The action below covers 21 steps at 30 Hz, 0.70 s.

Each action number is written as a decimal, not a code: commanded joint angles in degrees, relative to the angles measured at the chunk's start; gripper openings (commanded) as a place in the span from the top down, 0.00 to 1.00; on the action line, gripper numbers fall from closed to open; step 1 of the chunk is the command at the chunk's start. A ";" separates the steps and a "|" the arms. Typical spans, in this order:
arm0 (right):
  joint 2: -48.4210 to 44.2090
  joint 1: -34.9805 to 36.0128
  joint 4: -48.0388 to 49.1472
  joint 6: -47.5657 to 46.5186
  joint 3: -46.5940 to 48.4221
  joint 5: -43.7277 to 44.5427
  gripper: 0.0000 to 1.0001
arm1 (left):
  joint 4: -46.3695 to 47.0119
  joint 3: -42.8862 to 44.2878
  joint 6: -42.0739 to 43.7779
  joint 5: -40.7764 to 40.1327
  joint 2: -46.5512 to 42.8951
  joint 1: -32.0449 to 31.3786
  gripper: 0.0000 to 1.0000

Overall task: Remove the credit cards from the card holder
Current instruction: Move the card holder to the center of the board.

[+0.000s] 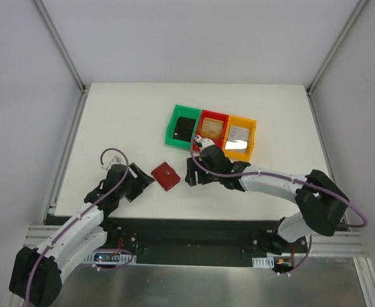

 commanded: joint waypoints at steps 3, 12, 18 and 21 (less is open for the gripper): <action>8.72 2.35 3.31 1.20 9.05 -0.09 0.31 | 4.21 1.29 -1.21 -0.62 4.85 -0.55 0.33; 16.38 2.79 1.37 0.32 14.86 1.67 0.39 | 8.69 5.43 1.17 1.22 16.46 -0.55 0.40; 19.37 2.71 1.28 -0.21 16.09 1.41 0.43 | 10.72 7.01 3.36 3.15 20.15 -0.55 0.49; 20.69 2.62 1.37 -0.83 16.89 0.62 0.45 | 10.81 8.32 5.99 4.82 22.17 -0.55 0.55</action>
